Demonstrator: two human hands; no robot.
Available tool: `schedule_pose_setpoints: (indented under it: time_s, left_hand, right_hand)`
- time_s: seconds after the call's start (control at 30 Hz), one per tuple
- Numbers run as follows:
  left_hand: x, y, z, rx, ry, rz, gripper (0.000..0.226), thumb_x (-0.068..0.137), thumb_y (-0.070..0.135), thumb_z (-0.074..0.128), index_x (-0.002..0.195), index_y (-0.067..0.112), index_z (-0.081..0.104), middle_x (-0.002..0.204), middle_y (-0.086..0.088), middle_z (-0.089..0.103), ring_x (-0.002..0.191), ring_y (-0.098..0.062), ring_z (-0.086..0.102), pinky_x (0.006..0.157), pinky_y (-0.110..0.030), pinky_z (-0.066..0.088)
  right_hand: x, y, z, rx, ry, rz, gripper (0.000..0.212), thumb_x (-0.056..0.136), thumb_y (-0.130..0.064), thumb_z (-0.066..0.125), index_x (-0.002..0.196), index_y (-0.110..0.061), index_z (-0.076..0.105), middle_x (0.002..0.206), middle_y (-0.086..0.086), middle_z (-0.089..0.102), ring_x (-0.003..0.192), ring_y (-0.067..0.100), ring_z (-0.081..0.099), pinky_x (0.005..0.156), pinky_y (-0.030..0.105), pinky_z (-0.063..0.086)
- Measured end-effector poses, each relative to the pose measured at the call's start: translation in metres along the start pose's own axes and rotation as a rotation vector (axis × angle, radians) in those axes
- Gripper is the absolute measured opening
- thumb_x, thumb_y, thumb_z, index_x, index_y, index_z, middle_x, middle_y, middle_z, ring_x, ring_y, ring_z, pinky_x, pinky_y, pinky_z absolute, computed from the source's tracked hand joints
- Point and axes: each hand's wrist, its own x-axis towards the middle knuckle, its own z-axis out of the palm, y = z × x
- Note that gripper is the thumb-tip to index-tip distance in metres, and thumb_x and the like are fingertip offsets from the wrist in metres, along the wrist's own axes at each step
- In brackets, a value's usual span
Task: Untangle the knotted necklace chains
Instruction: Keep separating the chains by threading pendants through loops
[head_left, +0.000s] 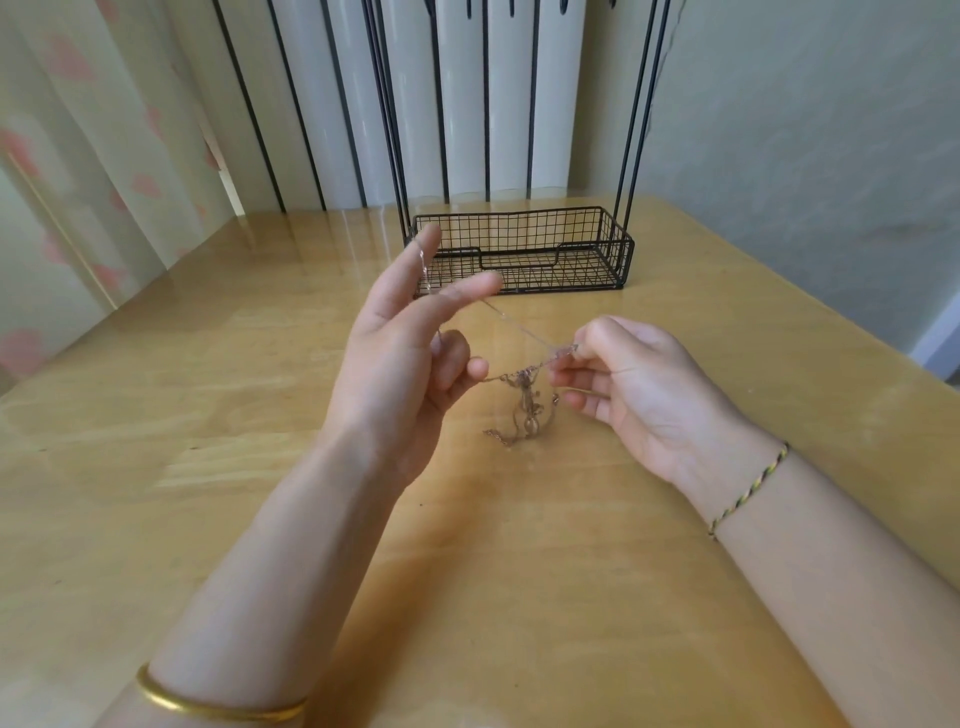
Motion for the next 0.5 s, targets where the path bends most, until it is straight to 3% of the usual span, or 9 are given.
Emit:
schedule_pose_setpoints:
  time_s: [0.1,0.2,0.33,0.5]
  left_hand:
    - [0.0007,-0.0008,-0.0005,0.019,0.064,0.088,0.053,0.096,0.0,0.045,0.137,0.033,0.047,0.127,-0.005,0.06,0.051,-0.008,0.052,0.048,-0.02,0.047]
    - [-0.0003,-0.001,-0.0007,0.075,0.107,0.16,0.058,0.094,-0.005,0.048,0.136,0.035,0.046,0.141,0.0,0.045,0.083,-0.012,0.071,0.05,-0.018,0.048]
    - [-0.0002,-0.0037,-0.0004,0.157,0.141,0.25,0.073,0.088,-0.02,0.038,0.138,0.033,0.044,0.147,0.01,0.035,0.107,-0.012,0.065,0.061,-0.02,0.054]
    - [-0.0001,-0.0044,0.0009,0.242,0.167,0.293,0.08,0.083,-0.026,0.027,0.136,0.031,0.046,0.138,0.017,0.041,0.113,-0.009,0.059,0.068,-0.022,0.056]
  right_hand:
    - [0.0002,-0.0005,-0.0002,0.012,-0.005,0.009,0.021,0.086,-0.005,0.042,0.068,-0.016,0.047,0.066,-0.001,0.062,0.066,0.015,0.06,0.066,0.027,0.044]
    - [-0.0002,-0.0002,0.0004,0.013,-0.007,0.012,0.02,0.086,-0.006,0.042,0.07,-0.017,0.047,0.064,-0.003,0.063,0.065,0.014,0.062,0.071,0.029,0.047]
    - [-0.0011,0.0013,0.0045,0.038,-0.02,0.021,0.02,0.087,-0.007,0.039,0.07,-0.017,0.043,0.062,-0.002,0.062,0.063,0.015,0.062,0.076,0.032,0.048]
    - [-0.0027,0.0004,0.0072,0.124,-0.005,0.008,0.021,0.089,-0.005,0.037,0.072,-0.016,0.043,0.064,0.001,0.063,0.066,0.019,0.064,0.08,0.035,0.05]
